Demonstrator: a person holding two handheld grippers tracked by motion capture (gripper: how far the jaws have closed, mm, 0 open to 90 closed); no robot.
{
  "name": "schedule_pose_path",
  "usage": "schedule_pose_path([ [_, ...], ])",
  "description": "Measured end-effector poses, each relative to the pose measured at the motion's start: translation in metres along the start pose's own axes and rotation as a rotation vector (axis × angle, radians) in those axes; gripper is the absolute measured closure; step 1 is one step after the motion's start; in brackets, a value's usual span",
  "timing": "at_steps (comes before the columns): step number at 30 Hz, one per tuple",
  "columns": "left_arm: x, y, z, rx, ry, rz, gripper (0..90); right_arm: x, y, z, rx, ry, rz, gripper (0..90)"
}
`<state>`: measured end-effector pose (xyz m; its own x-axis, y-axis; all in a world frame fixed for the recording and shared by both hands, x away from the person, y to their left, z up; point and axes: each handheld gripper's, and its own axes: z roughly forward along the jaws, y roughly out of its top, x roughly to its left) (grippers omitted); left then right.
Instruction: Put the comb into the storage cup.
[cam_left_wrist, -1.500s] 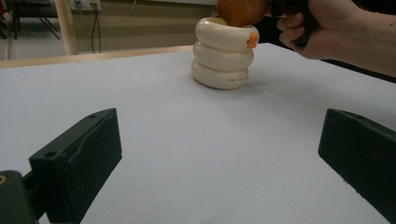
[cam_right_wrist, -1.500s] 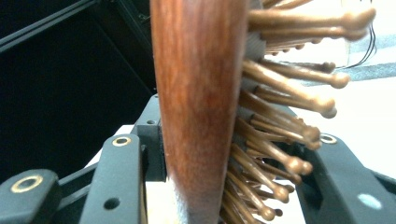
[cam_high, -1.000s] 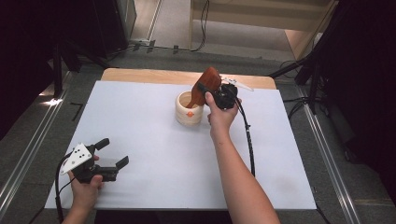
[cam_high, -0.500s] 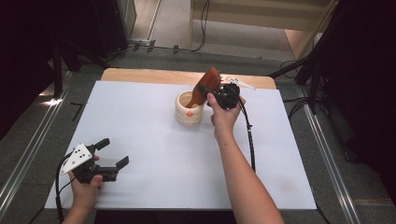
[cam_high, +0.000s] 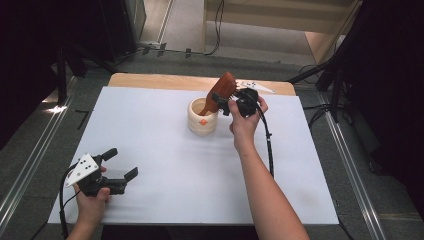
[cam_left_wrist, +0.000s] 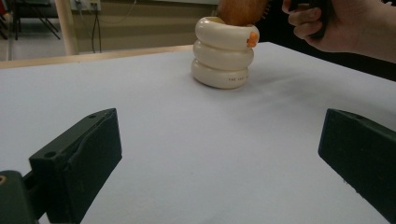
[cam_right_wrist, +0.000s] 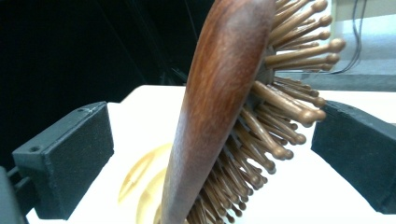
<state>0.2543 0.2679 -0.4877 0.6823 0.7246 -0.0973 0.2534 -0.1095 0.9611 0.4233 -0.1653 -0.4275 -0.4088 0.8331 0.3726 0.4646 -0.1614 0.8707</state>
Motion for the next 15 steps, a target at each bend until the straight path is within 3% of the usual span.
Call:
schedule_pose_path([
  [9,0.0,0.0,0.0,0.0,-0.001,0.0,0.1,0.008,0.006,-0.012,0.0,-0.008,-0.064,0.0],
  [15,0.0,0.0,0.0,0.001,-0.001,0.003,0.1,0.01,0.008,-0.021,-0.008,-0.014,-0.081,0.0],
])
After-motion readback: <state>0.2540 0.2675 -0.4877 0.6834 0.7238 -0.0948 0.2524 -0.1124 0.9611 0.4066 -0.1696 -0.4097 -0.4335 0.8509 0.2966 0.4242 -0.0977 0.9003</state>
